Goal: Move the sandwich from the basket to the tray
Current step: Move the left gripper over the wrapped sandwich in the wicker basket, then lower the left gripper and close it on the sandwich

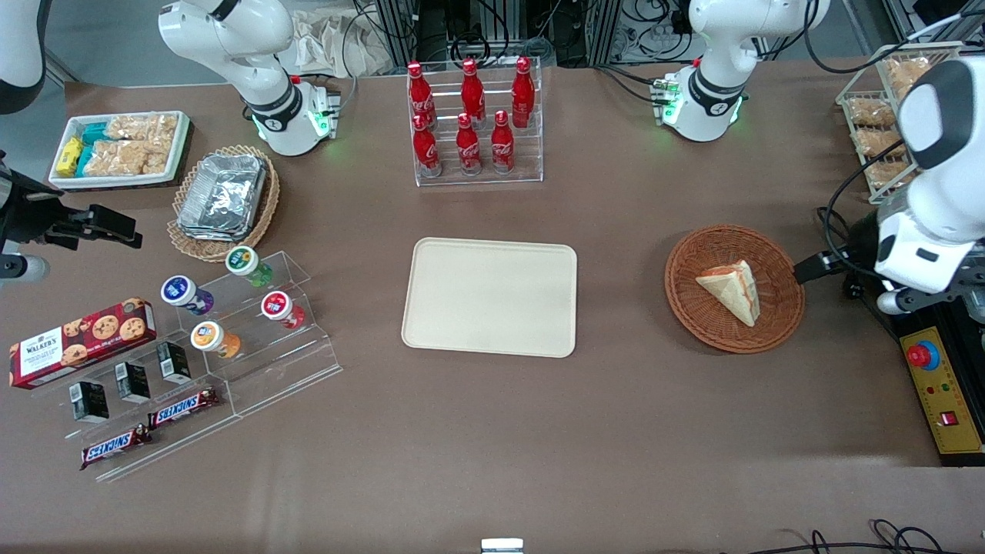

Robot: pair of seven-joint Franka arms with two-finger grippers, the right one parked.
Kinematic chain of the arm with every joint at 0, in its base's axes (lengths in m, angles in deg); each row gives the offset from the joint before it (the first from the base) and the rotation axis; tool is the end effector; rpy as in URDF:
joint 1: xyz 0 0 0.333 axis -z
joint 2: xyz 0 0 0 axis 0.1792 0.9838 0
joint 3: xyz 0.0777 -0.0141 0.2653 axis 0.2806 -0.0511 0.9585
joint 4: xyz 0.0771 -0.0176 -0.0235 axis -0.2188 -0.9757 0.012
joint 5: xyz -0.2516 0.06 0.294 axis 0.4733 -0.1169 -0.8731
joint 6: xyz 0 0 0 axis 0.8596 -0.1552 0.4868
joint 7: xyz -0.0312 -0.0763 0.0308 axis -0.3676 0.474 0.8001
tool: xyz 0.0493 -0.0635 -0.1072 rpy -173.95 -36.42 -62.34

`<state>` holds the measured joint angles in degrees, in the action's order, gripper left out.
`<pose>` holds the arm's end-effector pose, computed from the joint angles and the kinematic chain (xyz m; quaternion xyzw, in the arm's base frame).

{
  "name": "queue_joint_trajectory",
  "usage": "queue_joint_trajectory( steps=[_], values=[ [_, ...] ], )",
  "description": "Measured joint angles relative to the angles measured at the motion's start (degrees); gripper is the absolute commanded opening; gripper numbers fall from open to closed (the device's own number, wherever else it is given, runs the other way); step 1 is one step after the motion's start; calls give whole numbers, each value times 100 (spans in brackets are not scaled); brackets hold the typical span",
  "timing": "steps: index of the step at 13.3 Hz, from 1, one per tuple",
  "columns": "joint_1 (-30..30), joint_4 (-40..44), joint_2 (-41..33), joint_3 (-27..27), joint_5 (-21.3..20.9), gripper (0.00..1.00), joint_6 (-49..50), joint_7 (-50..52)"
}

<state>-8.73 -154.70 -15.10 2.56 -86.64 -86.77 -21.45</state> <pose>0.5606 -0.0169 0.4145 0.9784 0.2057 -0.0183 0.0092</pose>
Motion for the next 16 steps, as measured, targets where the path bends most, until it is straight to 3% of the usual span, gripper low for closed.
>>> queue_joint_trajectory(
  steps=[5, 9, 15, 16],
  values=[
    [31, -1863, -364, -90, -44, 100, -1448, 1535],
    [43, -2466, -183, -187, -424, 100, -2099, 2427],
    [83, -2767, 695, -227, -601, 99, -3134, 3147],
    [82, -2801, 785, -225, -639, 77, -3191, 3162]
  ],
)
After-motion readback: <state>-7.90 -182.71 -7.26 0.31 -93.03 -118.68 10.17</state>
